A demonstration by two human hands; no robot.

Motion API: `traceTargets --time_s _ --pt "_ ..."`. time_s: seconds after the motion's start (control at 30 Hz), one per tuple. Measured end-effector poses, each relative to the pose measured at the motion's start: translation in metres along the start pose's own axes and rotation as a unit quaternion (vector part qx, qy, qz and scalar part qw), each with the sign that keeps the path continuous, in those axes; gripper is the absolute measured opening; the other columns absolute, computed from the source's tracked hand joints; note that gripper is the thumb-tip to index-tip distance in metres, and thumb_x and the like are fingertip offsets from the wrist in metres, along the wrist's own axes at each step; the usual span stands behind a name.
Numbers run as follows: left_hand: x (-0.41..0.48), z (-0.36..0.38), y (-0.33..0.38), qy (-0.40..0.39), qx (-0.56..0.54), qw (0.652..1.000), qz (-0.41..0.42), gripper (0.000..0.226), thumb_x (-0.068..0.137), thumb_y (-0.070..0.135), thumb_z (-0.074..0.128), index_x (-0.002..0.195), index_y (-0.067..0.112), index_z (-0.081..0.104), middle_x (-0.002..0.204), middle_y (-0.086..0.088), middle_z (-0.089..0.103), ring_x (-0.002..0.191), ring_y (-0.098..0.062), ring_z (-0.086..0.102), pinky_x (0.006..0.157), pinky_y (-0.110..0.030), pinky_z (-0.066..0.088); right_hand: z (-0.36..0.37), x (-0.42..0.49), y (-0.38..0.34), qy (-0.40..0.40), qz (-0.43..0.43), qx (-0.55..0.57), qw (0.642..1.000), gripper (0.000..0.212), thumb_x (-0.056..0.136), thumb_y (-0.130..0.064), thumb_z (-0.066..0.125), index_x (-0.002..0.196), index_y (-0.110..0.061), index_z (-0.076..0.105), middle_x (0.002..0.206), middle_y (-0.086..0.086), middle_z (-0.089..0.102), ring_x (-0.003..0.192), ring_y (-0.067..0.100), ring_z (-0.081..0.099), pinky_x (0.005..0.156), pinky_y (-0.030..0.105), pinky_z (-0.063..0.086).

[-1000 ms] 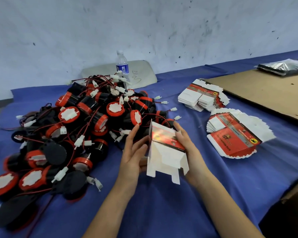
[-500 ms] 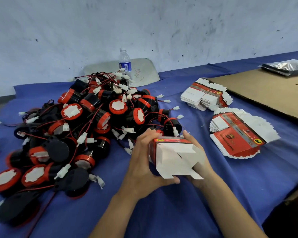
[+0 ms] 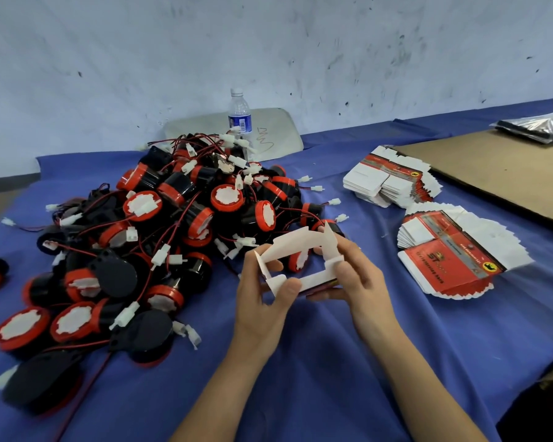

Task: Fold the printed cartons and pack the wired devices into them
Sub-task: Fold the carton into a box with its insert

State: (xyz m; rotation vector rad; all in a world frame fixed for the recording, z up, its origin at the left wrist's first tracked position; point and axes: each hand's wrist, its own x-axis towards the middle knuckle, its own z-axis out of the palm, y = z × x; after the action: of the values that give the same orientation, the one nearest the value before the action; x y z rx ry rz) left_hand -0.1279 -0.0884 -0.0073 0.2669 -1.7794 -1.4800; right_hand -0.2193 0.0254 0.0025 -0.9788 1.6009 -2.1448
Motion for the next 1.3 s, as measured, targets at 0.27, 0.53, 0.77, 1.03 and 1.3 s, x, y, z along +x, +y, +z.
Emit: traceTargets --time_s 0.27,0.53,0.77,1.03,1.3 --pt "-0.0013 0.0012 0.0011 -0.008 0.024 1.0 0.011 0.023 0.085 0.051 0.048 0.107 0.055 0.052 0.105 0.015 0.059 0.102 -0.014 0.055 0.092 -0.045 0.047 0.0009 -0.0016 -0.0027 0.006 -0.005 0.022 1.0 0.034 0.087 -0.019 0.056 0.121 -0.023 0.061 0.108 -0.011 0.067 0.092 0.02 0.066 0.057 0.034 0.056" --pt "-0.0031 0.002 -0.0038 0.001 0.021 1.0 0.005 0.034 0.091 0.021 0.04 0.12 0.032 0.052 0.111 0.023 0.06 0.107 -0.005 0.056 0.091 -0.031 0.045 0.0085 -0.0063 -0.0005 0.019 -0.152 -0.12 0.981 0.038 0.094 -0.014 0.059 0.128 -0.029 0.054 0.125 -0.02 0.06 0.113 -0.008 0.055 0.077 0.004 0.047" --pt "-0.0043 0.0019 -0.0015 0.003 0.052 0.998 0.025 0.048 0.09 0.019 0.038 0.115 0.06 0.045 0.111 0.021 0.06 0.107 -0.008 0.057 0.088 -0.045 0.05 0.0056 -0.0059 -0.0022 0.007 -0.131 -0.105 0.986 0.03 0.093 -0.016 0.057 0.119 -0.03 0.063 0.119 -0.004 0.066 0.114 0.007 0.058 0.089 0.011 0.043" --pt "-0.0042 0.0019 -0.0037 -0.074 0.165 0.968 0.171 0.076 0.088 0.041 0.059 0.148 0.048 0.012 0.15 0.007 0.029 0.138 -0.01 0.033 0.106 -0.013 0.031 0.0029 -0.0033 -0.0042 0.045 -0.043 0.013 0.998 0.025 0.09 -0.014 0.054 0.112 -0.019 0.065 0.104 -0.005 0.069 0.092 0.012 0.066 0.064 0.024 0.055" --pt "-0.0019 0.0016 -0.0043 -0.074 0.169 0.955 0.232 0.053 0.086 0.032 0.065 0.133 0.039 0.041 0.147 -0.002 0.035 0.135 -0.018 0.04 0.107 -0.028 0.039 0.0021 -0.0033 -0.007 0.078 -0.003 0.03 0.997 0.02 0.098 -0.01 0.049 0.095 -0.017 0.067 0.088 -0.003 0.069 0.071 0.017 0.068 0.045 0.031 0.051"
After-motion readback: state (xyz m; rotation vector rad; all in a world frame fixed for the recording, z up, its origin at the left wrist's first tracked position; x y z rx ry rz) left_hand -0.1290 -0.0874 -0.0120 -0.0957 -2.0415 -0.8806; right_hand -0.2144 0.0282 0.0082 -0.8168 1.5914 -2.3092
